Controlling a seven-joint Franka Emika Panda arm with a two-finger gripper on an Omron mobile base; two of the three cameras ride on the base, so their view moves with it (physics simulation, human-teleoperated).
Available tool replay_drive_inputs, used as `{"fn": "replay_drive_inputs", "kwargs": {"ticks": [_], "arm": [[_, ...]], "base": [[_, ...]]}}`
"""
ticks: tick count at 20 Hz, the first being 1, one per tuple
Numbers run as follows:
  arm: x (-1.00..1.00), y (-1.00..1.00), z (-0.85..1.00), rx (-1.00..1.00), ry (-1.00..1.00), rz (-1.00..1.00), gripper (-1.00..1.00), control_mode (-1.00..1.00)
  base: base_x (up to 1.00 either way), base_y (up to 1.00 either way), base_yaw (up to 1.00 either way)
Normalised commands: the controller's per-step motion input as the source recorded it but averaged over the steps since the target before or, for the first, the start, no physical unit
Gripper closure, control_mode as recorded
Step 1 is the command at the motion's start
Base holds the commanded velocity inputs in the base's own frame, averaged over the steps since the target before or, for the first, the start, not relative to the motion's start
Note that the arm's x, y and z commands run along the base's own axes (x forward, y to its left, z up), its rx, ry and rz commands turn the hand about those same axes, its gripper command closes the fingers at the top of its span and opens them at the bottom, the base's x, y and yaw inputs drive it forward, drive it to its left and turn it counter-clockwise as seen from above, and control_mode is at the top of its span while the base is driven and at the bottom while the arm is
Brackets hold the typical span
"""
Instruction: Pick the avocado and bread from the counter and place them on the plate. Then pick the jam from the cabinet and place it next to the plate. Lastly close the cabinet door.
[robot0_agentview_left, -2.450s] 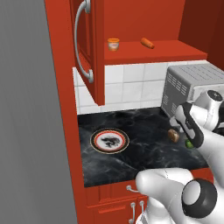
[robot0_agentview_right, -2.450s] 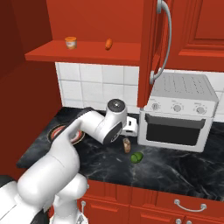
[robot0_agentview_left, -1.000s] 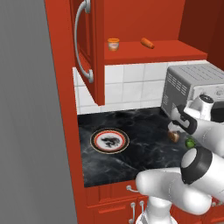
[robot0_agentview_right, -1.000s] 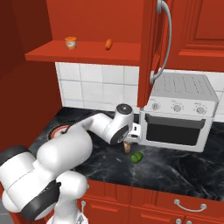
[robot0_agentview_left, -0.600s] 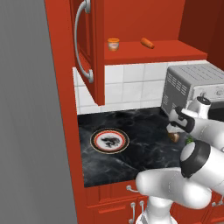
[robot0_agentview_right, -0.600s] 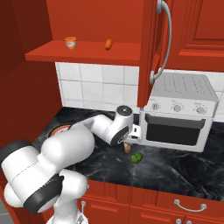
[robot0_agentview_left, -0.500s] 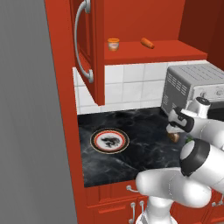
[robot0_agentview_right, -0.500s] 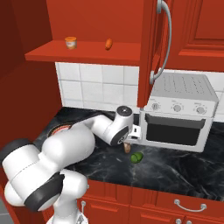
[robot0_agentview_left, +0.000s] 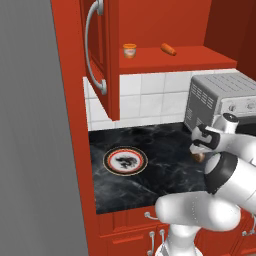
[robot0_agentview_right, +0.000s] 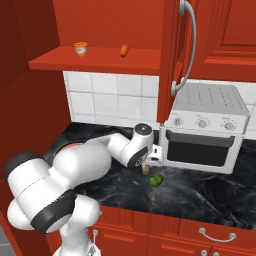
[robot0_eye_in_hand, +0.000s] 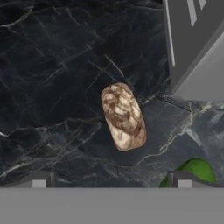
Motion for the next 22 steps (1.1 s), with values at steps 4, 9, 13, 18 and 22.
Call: {"fn": "replay_drive_inputs", "kwargs": {"ticks": [4, 9, 13, 18, 22], "arm": [[0.15, -0.07, -0.10, 0.00, 0.04, 0.00, -1.00, -1.00], [0.18, -0.06, -0.11, 0.00, 0.06, 0.00, -1.00, -1.00], [0.17, -0.08, -0.11, 0.00, 0.05, 0.00, -1.00, -1.00], [0.15, -0.08, -0.10, 0.00, 0.05, 0.00, -1.00, -1.00], [0.09, -0.04, -0.09, 0.00, 0.04, 0.00, -1.00, -1.00]], "base": [[0.00, 0.00, 0.00], [0.00, 0.00, 0.00], [0.00, 0.00, 0.00], [0.00, 0.00, 0.00], [0.00, 0.00, 0.00]]}}
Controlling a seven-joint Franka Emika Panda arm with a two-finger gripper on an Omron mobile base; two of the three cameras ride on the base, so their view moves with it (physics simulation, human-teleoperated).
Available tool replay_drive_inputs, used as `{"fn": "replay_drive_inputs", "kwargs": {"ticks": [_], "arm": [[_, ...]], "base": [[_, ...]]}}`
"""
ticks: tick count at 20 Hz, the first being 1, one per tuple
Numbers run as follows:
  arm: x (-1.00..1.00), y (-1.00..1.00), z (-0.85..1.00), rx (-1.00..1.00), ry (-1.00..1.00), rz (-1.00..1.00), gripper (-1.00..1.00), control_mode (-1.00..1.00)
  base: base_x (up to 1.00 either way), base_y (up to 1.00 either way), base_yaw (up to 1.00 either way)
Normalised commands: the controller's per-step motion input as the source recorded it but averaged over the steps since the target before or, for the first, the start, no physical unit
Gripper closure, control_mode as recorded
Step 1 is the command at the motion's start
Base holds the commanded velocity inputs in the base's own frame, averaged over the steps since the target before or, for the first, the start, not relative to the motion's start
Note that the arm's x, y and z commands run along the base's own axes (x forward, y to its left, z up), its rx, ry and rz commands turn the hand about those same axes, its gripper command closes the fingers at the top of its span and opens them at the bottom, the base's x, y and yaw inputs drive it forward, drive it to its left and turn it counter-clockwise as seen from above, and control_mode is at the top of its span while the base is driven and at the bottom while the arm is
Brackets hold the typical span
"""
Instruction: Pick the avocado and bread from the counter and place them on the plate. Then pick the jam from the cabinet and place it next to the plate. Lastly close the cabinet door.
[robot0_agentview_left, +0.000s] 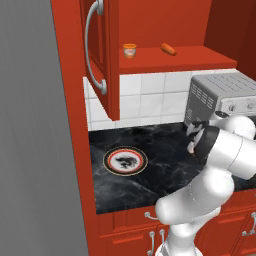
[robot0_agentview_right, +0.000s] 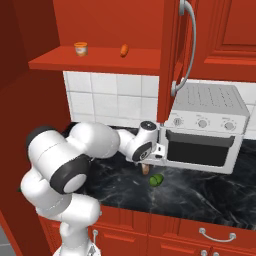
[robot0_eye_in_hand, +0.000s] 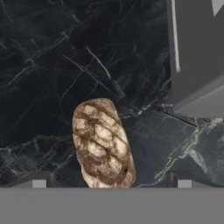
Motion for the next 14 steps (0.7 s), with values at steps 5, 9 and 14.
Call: {"fn": "replay_drive_inputs", "kwargs": {"ticks": [5, 9, 14], "arm": [[0.07, 0.00, -0.11, 0.00, 0.05, 0.00, -1.00, -1.00], [0.06, 0.00, -0.14, 0.00, 0.07, 0.00, -1.00, -1.00], [0.03, -0.01, -0.14, 0.00, 0.04, 0.00, -1.00, -1.00]], "base": [[0.00, 0.00, 0.00], [0.00, 0.00, 0.00], [0.00, 0.00, 0.00]]}}
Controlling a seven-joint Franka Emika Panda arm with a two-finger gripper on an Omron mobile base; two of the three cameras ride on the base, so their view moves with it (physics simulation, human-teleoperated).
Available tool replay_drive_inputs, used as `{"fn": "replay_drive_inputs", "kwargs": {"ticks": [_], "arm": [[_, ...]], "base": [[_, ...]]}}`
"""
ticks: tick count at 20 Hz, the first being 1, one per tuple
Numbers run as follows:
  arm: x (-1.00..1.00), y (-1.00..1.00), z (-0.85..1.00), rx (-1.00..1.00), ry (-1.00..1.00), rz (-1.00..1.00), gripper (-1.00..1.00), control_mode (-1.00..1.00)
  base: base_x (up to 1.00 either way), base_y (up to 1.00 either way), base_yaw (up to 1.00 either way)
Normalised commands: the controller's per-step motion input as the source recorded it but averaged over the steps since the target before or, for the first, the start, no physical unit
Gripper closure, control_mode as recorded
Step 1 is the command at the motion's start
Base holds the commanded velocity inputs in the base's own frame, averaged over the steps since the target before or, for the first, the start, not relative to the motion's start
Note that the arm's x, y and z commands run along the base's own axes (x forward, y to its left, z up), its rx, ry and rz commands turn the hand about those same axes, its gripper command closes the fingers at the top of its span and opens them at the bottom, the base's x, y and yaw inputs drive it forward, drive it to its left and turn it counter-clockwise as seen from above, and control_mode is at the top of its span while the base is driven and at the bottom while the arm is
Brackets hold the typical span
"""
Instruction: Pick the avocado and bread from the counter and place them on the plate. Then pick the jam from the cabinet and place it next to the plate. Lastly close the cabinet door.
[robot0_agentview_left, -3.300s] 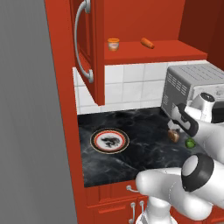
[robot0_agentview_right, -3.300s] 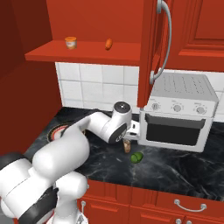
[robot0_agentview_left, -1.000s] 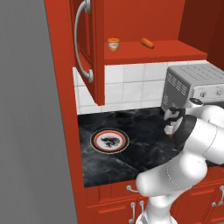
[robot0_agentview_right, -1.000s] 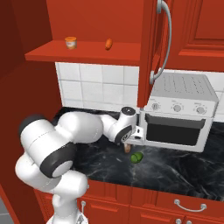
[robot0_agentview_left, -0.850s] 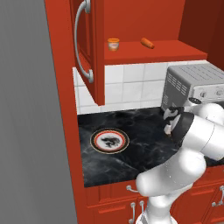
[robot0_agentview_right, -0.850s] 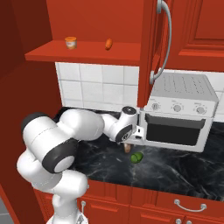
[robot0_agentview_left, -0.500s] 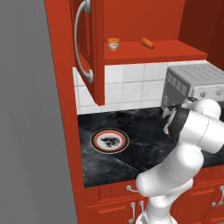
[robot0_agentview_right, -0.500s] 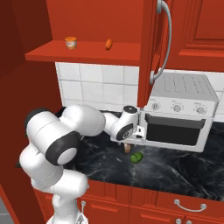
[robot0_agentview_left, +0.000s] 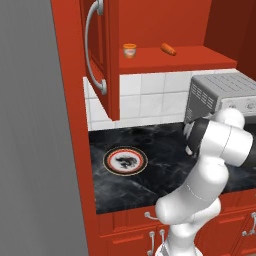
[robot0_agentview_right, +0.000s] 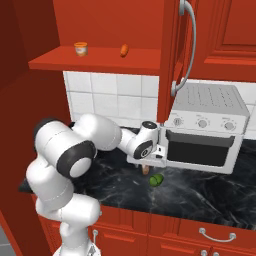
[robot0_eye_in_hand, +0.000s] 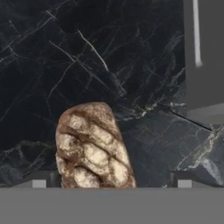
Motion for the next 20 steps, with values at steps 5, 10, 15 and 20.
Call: {"fn": "replay_drive_inputs", "kwargs": {"ticks": [5, 10, 15, 20], "arm": [[0.10, -0.01, -0.14, 0.00, 0.04, 0.00, -1.00, -1.00], [0.15, 0.00, -0.12, 0.00, 0.06, 0.00, 1.00, -1.00], [0.05, 0.00, -0.07, 0.00, 0.06, 0.00, 1.00, -1.00], [0.00, 0.00, -0.04, 0.00, 0.07, 0.00, 1.00, -1.00]], "base": [[0.00, 0.00, 0.00], [0.00, 0.00, 0.00], [0.00, 0.00, 0.00], [0.00, 0.00, 0.00]]}}
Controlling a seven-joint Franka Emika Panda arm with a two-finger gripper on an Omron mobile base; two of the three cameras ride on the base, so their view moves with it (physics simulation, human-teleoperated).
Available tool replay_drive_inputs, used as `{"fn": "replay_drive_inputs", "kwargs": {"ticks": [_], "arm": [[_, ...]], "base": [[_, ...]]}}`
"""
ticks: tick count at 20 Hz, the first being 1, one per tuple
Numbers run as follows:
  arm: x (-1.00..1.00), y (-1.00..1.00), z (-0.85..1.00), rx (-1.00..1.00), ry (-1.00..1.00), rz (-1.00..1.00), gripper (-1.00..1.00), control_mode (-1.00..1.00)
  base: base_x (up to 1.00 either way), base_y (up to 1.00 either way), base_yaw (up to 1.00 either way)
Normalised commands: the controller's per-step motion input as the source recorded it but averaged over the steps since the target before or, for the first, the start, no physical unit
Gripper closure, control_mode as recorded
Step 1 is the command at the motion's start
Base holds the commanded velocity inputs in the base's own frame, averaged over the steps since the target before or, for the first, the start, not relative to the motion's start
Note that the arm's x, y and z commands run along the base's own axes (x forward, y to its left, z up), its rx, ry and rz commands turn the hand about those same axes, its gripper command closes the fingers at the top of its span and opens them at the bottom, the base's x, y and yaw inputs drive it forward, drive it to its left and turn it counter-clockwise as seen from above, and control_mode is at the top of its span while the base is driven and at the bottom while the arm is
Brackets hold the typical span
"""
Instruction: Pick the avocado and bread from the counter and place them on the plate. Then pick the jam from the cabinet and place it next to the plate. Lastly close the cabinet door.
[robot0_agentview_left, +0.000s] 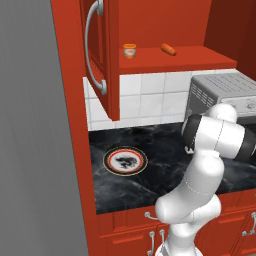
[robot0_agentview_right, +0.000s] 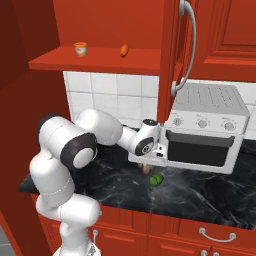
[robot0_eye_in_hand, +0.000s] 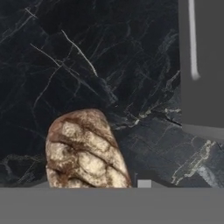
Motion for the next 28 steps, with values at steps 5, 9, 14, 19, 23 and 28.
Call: {"fn": "replay_drive_inputs", "kwargs": {"ticks": [5, 9, 14, 19, 23, 28], "arm": [[-0.07, 0.12, 0.07, 0.00, 0.00, 0.01, 1.00, -1.00], [-0.30, 0.22, 0.30, 0.00, -0.06, 0.04, 1.00, -1.00], [-0.39, 0.30, 0.43, 0.00, -0.11, 0.06, 1.00, -1.00], [-0.42, 0.45, 0.45, -0.01, -0.09, 0.06, 1.00, -1.00], [-0.37, 0.54, 0.45, -0.04, -0.07, 0.05, 1.00, -1.00], [-0.32, 0.62, 0.47, -0.05, -0.08, 0.06, 1.00, -1.00]], "base": [[0.00, 0.00, 0.00], [0.00, 0.00, 0.00], [0.00, 0.00, 0.00], [0.00, 0.00, 0.00], [0.00, 0.00, 0.00], [0.00, 0.00, 0.00]]}}
